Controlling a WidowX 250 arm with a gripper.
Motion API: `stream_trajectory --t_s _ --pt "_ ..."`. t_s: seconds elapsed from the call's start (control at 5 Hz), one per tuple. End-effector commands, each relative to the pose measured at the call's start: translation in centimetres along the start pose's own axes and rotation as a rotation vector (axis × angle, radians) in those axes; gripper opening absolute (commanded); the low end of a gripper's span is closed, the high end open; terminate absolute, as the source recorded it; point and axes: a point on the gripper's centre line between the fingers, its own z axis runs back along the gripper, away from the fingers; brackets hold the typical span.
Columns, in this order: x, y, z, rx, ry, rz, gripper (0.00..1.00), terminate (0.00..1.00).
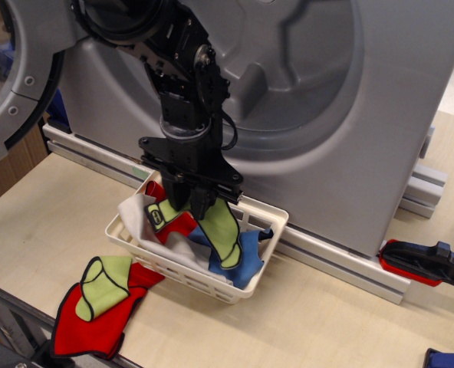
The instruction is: Take clothes out of laundry machine
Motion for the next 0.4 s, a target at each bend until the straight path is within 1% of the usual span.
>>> stream_trajectory --t_s 0.0,0.2 --pt "0.7 0.8 4.3 0.017 0.014 0.014 1.00 0.00" --pt "1.2 1.3 7.8 0.060 0.029 0.046 1.00 0.00"
